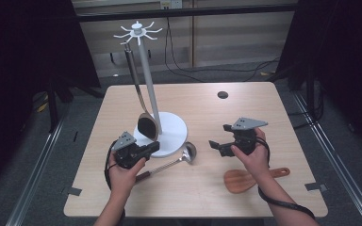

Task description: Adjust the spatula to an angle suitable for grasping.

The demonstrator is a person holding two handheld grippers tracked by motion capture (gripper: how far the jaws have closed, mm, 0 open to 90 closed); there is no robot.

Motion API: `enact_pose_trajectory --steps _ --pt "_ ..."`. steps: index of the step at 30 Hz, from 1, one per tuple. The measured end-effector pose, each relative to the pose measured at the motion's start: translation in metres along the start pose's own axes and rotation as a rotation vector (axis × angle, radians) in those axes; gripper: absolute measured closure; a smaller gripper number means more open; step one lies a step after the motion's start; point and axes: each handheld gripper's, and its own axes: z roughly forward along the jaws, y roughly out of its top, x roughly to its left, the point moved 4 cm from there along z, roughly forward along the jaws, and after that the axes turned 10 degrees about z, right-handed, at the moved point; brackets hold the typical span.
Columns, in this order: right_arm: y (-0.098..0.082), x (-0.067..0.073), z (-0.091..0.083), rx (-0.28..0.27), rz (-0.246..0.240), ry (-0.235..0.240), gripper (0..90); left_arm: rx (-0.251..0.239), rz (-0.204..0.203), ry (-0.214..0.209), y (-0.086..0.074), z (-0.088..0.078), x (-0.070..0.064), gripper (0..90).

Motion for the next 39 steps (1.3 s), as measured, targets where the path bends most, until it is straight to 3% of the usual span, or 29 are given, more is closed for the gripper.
enact_pose_trajectory --steps 3,7,9,10,11,13,17,21,22,23,25,31,39 --pt "0.001 0.000 0.002 0.001 -0.002 0.000 12.1 0.019 0.003 -0.007 -0.005 -0.001 0.000 87.6" --pt "0.001 0.001 0.005 0.006 -0.006 0.000 12.1 0.091 -0.004 -0.023 -0.015 0.000 -0.001 86.3" --pt "0.002 0.002 0.008 0.009 -0.010 0.007 12.1 0.116 0.001 -0.017 -0.019 0.000 0.000 83.1" --pt "0.002 0.003 0.009 0.010 -0.014 0.013 12.1 0.158 -0.005 -0.033 -0.024 0.001 0.000 82.2" --pt "0.003 0.004 0.010 0.009 -0.013 0.012 12.1 0.158 -0.005 -0.033 -0.024 0.001 0.000 79.7" --pt "0.003 0.005 0.012 0.011 -0.017 0.018 12.1 0.217 0.004 -0.026 -0.030 0.002 0.000 75.7" --pt "0.004 0.007 0.015 0.015 -0.021 0.023 12.1 0.254 0.006 -0.037 -0.035 0.004 -0.001 69.9" --pt "0.005 0.008 0.016 0.013 -0.022 0.028 12.1 0.336 0.060 -0.052 -0.040 0.006 -0.004 66.6" --pt "0.005 0.008 0.016 0.013 -0.022 0.028 12.1 0.336 0.060 -0.052 -0.040 0.006 -0.004 65.7" --pt "0.005 0.008 0.016 0.011 -0.020 0.029 12.1 0.377 0.084 -0.049 -0.042 0.007 -0.004 65.6" --pt "0.005 0.008 0.015 0.011 -0.019 0.027 12.1 0.377 0.088 -0.053 -0.042 0.009 -0.004 65.6" --pt "0.005 0.006 0.012 0.005 -0.015 0.024 12.1 0.455 0.157 -0.065 -0.044 0.016 -0.006 68.3" --pt "0.004 0.004 0.009 0.005 -0.009 0.014 12.1 0.492 0.187 -0.080 -0.047 0.022 -0.006 76.6"
